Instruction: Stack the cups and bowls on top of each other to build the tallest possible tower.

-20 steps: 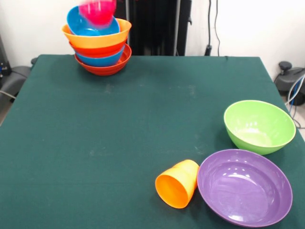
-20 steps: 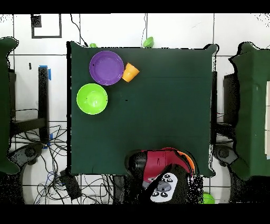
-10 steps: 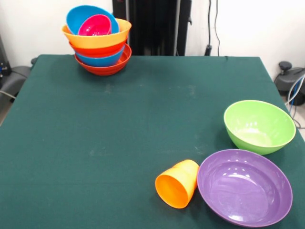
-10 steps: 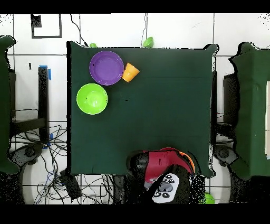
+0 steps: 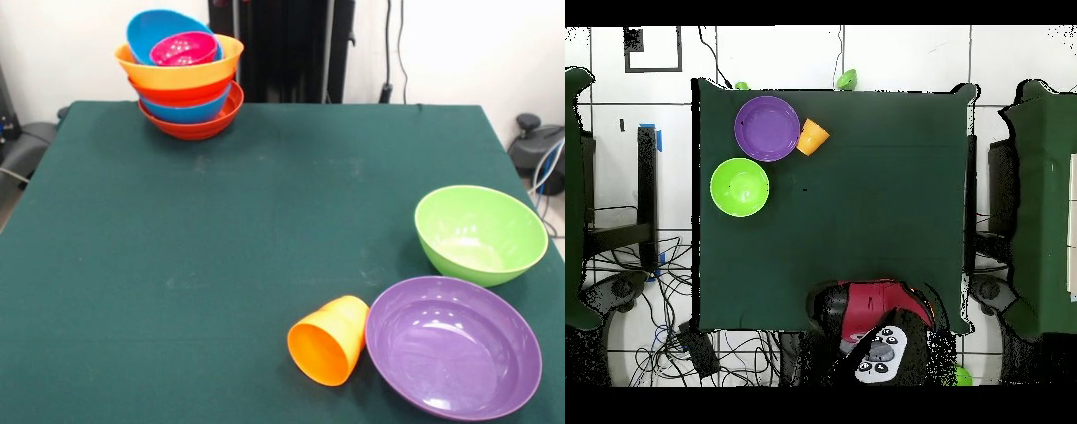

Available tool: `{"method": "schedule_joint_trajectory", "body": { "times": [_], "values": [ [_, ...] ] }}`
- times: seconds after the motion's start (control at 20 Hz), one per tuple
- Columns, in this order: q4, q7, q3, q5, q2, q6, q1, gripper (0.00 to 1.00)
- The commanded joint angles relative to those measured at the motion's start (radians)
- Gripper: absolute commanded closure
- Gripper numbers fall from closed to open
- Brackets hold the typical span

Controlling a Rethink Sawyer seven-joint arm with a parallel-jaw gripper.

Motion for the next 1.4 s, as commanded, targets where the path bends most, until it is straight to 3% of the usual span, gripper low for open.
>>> {"method": "schedule_joint_trajectory", "body": {
  "times": [0.05,0.45,0.7,0.8,1.25,1.4],
  "values": [
    [-0.087,0.034,0.082,-0.037,0.068,0.012,-0.018,0.0],
    [-0.095,0.018,0.092,-0.04,0.061,-0.005,-0.024,0.0],
    [-0.145,-0.013,0.168,0.028,-0.01,-0.098,-0.076,0.0],
    [-0.177,-0.04,0.206,0.062,-0.02,-0.069,-0.109,0.0],
    [-0.214,0.018,0.294,0.163,-0.02,-0.102,-0.21,0.0],
    [-0.213,0.041,0.314,0.179,-0.019,-0.173,-0.229,0.0]
  ]
}}
